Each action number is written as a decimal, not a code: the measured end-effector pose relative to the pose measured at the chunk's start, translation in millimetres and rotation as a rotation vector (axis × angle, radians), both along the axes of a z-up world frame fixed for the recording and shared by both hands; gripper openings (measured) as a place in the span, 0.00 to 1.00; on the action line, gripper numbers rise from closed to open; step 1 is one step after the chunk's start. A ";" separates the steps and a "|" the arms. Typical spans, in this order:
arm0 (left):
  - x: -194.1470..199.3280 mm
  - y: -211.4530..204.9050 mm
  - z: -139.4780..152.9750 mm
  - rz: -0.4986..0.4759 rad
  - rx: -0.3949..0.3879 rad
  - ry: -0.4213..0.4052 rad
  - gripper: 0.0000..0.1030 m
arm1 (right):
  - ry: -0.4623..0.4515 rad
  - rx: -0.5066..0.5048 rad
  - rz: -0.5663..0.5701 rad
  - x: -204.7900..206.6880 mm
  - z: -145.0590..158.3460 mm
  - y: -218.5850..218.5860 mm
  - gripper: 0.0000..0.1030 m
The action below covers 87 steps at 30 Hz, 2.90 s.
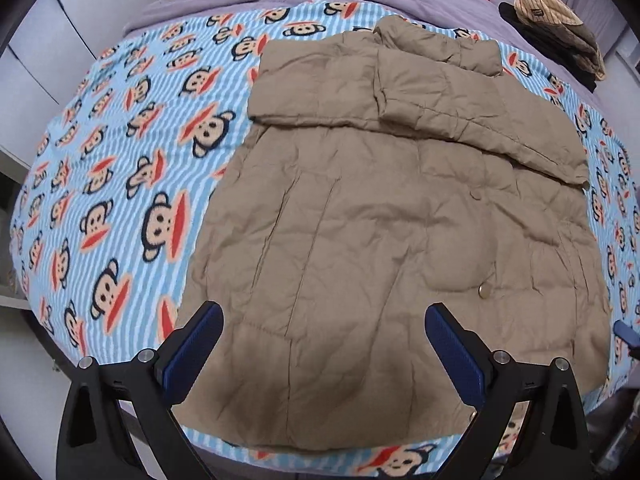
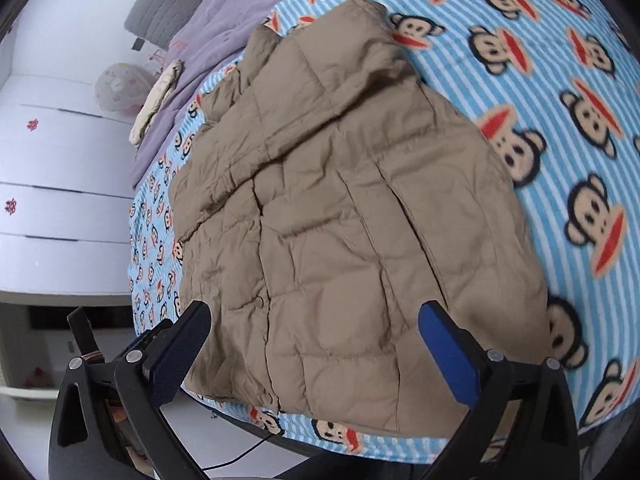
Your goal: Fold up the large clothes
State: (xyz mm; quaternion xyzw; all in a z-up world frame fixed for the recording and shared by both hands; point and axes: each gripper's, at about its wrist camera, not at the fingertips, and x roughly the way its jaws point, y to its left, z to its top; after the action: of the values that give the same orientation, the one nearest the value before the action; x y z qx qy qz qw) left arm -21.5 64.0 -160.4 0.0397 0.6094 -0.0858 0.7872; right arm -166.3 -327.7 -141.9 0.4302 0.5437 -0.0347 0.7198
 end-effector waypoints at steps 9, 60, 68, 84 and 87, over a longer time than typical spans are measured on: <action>-49.8 110.2 -25.8 0.186 -0.189 0.112 0.99 | 0.066 0.072 -0.174 -79.1 -25.1 28.2 1.00; 100.5 49.7 77.0 0.136 -0.650 -0.074 0.12 | -0.205 0.141 -0.244 25.3 39.0 -38.1 0.08; 199.5 0.7 100.5 0.161 -0.512 -0.138 0.13 | -0.267 0.071 -0.085 160.3 68.6 -90.7 0.08; 363.7 -53.2 -52.5 0.107 -0.250 0.067 0.13 | -0.067 0.016 -0.188 310.9 -56.7 -123.2 0.08; 373.8 -56.1 -63.4 0.121 -0.257 0.075 0.13 | -0.046 -0.027 -0.198 323.8 -75.8 -125.3 0.08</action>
State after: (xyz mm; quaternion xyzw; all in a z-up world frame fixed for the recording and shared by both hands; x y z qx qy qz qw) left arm 352.3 8.0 -223.8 -0.1015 0.6236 -0.1171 0.7663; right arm 157.5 -453.0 -217.7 0.4727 0.4815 -0.1031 0.7308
